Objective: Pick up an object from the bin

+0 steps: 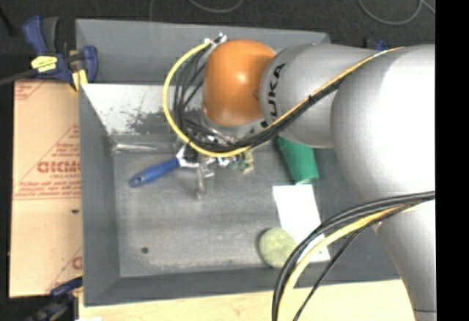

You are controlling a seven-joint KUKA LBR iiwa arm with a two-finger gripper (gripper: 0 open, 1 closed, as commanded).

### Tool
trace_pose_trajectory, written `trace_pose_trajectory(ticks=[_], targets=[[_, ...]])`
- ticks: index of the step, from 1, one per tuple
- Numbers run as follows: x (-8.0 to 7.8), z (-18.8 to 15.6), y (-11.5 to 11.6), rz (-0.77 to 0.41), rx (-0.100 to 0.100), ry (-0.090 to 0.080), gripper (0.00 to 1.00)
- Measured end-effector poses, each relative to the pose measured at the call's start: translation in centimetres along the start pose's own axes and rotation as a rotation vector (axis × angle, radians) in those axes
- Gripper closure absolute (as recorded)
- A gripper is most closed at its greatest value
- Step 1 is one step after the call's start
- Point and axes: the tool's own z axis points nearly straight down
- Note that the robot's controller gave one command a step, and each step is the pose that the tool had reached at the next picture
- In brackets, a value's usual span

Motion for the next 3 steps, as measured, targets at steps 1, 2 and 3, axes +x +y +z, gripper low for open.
trace_pose_trajectory(ticks=[1, 2, 3], targets=[[-0.81, 0.14, -0.02, -0.01, -0.001, 0.001, 1.0], [-0.81, 0.14, -0.01, -0.01, -0.001, 0.001, 1.0], [-0.76, -0.12, -0.01, -0.009, -0.002, 0.002, 1.0]])
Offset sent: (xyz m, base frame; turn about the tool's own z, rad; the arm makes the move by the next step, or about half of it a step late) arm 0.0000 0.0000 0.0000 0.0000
